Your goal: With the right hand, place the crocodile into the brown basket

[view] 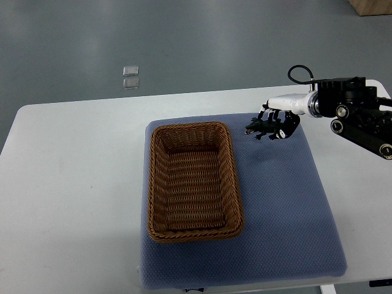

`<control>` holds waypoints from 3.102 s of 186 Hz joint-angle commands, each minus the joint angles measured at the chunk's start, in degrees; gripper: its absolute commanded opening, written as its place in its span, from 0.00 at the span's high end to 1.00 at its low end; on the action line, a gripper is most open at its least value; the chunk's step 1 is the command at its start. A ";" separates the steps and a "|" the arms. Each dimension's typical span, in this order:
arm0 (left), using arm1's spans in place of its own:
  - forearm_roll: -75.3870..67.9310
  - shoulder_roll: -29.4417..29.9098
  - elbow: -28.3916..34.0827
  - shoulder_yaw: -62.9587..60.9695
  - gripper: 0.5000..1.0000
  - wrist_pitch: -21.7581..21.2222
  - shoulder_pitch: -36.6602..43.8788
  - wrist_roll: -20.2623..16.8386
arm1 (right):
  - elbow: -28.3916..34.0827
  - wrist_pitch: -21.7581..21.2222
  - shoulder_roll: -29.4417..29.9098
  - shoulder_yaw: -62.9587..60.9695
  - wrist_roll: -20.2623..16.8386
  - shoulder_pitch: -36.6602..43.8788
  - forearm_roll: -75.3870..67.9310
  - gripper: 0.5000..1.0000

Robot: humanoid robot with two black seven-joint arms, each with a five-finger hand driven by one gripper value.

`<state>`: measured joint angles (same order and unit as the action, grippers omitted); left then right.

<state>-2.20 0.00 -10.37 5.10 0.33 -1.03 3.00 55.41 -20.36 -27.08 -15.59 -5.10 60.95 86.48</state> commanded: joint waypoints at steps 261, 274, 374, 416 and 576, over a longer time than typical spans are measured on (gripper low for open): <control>0.00 0.00 -0.27 -0.09 0.00 0.46 -0.02 -0.01 | 7.08 -7.58 17.67 3.46 -0.44 6.82 -12.83 1.00; 0.00 0.00 -0.27 -0.09 0.00 0.55 -0.02 -0.01 | 6.64 -7.50 18.29 3.46 -0.44 6.03 -12.56 1.00; 0.00 0.00 -0.27 -0.09 0.00 0.55 -0.02 -0.01 | 4.80 -7.67 18.73 4.60 -0.70 4.18 -6.50 0.93; 0.00 0.00 -0.18 -0.09 0.00 0.55 -0.02 -0.01 | 4.89 -8.02 18.47 4.60 -0.88 3.57 -6.32 0.58; 0.00 0.00 -0.09 -0.09 0.00 0.55 -0.02 -0.01 | 2.08 -9.43 10.64 -30.98 0.44 -4.69 -38.30 0.14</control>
<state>-2.20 0.00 -10.45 5.06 0.88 -1.05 2.98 59.66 -30.04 -16.64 -36.97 -5.35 60.59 59.66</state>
